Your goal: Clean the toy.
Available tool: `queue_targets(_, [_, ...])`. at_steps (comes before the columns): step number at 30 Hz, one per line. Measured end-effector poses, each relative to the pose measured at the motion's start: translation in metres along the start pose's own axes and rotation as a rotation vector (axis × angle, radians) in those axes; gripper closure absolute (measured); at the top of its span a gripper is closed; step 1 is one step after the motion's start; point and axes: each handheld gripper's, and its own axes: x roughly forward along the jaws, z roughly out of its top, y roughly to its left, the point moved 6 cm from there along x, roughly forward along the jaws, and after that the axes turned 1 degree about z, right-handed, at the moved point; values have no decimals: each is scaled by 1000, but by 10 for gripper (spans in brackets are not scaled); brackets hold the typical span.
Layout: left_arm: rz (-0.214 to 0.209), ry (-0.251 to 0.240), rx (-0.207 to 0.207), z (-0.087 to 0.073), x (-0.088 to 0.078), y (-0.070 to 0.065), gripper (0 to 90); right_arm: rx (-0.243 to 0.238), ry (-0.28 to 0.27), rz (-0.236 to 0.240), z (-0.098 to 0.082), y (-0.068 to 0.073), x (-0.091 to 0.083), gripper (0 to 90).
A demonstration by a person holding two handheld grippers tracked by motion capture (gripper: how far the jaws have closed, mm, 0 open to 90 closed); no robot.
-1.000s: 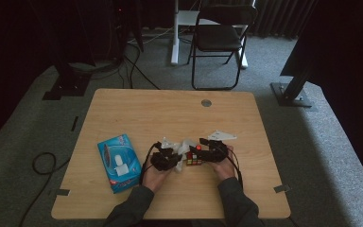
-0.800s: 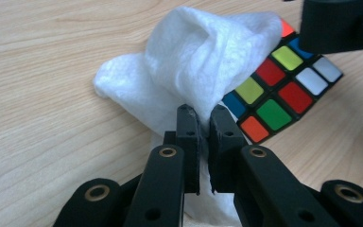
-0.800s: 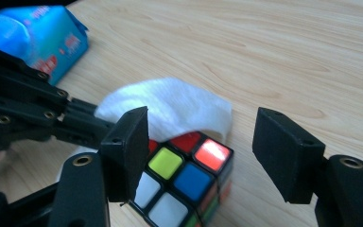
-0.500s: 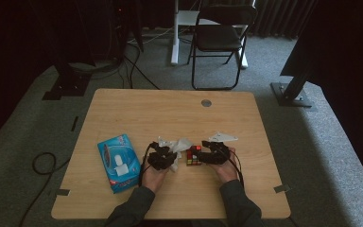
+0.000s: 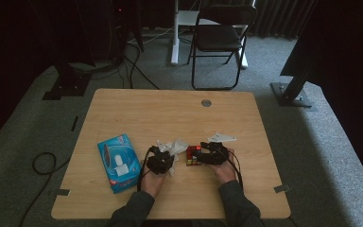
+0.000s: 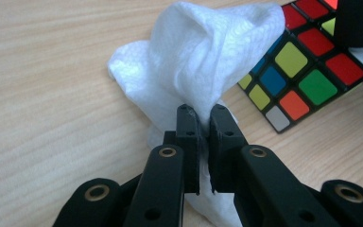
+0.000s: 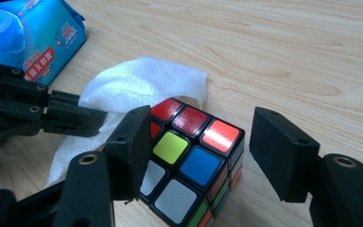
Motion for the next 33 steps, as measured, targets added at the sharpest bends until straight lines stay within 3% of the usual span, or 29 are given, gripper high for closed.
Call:
queue_targets(1, [-2,4,-9,-1,-1,0,846,0,0,0,0,0,0,394])
queue_targets(5, [76,19,8,-8,-10,4,847,7,5,7,-2,1,0,417])
queue_targets(8, [92,21,10,-9,-12,5,847,11,3,10,-2,1,0,416])
queue_targets(10, [160,31,48,-9,-18,7,848,16,1,15,-2,0,0,417])
queue_targets(12, [197,39,72,-8,-19,9,848,16,1,15,-2,0,0,417])
queue_targets(15, [210,56,94,-7,-20,10,847,17,-2,16,-3,0,0,418])
queue_targets(18, [126,53,115,-3,-18,5,845,23,-4,20,-3,0,0,420])
queue_targets(19, [76,36,126,-1,-17,2,841,22,-6,21,-3,-1,0,421])
queue_targets(22, [-10,-1,133,4,-11,-3,840,26,-7,22,-3,0,0,422])
queue_targets(24, [-45,-32,141,7,-8,-5,840,27,-8,24,-3,-1,0,422])
queue_targets(28, [-112,-76,113,11,-5,-7,840,33,-12,30,-4,-1,1,422])
queue_targets(30, [-159,-101,78,14,-3,-8,838,34,-14,31,-4,-1,1,422])
queue_targets(32, [-165,-109,70,16,-1,-8,837,34,-14,31,-4,-1,1,422])
queue_targets(33, [-214,-128,15,19,2,-6,837,34,-15,31,-4,-1,1,422])
